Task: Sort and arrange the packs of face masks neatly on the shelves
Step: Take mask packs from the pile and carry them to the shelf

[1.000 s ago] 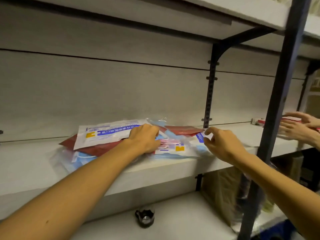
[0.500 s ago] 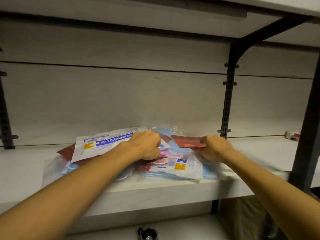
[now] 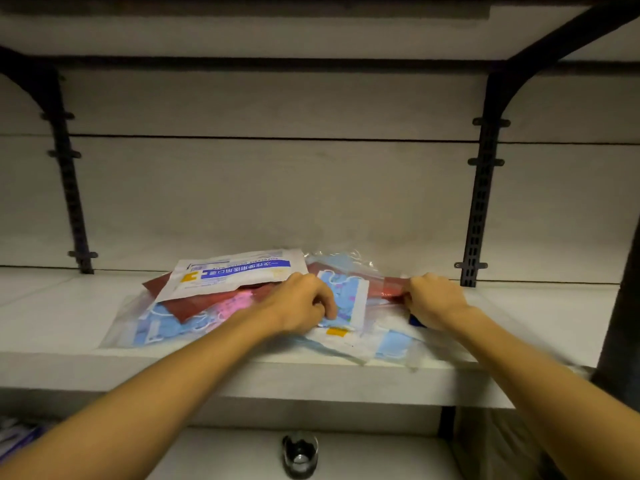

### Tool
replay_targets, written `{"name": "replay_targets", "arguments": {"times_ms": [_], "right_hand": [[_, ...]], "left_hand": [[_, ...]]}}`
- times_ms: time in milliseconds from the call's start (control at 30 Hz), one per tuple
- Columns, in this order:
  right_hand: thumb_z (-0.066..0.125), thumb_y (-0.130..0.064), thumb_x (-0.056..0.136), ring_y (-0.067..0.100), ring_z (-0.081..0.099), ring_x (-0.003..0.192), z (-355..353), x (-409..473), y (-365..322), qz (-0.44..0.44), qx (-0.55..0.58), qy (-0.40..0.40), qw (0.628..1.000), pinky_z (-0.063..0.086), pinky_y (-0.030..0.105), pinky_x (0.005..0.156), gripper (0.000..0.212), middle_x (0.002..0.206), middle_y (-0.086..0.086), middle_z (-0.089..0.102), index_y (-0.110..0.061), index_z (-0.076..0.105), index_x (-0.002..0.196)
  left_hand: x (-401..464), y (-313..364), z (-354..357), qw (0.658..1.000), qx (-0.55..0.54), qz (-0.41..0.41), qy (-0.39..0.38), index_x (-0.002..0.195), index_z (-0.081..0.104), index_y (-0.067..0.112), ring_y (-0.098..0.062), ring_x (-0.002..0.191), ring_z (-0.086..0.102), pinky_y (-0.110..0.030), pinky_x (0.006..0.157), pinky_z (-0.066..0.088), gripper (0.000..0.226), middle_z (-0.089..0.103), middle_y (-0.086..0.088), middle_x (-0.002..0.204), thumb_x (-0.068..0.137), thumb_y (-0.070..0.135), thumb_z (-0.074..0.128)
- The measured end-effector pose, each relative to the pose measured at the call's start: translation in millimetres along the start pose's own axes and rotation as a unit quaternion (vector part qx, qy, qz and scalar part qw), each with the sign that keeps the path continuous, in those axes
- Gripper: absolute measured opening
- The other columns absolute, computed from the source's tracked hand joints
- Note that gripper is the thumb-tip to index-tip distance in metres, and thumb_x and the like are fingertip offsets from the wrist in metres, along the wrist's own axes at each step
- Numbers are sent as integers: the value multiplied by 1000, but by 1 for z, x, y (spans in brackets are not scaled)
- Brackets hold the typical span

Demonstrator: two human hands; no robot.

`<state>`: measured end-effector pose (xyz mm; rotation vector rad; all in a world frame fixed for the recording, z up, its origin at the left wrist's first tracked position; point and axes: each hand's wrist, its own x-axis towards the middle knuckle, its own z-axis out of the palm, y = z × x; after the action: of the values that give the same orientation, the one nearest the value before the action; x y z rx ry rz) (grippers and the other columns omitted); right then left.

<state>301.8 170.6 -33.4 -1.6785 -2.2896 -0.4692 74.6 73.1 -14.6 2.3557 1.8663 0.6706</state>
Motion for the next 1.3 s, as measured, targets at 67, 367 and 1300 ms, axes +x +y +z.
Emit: {"name": "replay_targets", "arguments": {"times_ms": [67,367,1300], "right_hand": [[47,-22,93,34,63,87,-2,-5,5,-8,17,21,1000,45,34,64,24,97,12,66,-13,64,107],[45,-46,91,29,60,67,-20,-36,39,95,219,158,958,55,38,65,39,73,9,66,-14,66,86],[65,-18,91,9,58,66,-83,-51,-18,49,481,211,850,49,29,72,20,72,-6,59,-5,69,105]], "left_hand": [[-7,8,1,1000,-15,-12,20,81,75,23,-5,65,55,-25,75,51,34,68,8,83,79,1,50],[-17,16,6,968,106,-221,60,108,56,19,-28,105,56,-31,74,42,47,58,-3,111,82,58,58],[-69,10,-21,936,-139,-318,59,77,63,7,-15,48,41,-21,43,32,28,51,-6,63,86,33,68]]}}
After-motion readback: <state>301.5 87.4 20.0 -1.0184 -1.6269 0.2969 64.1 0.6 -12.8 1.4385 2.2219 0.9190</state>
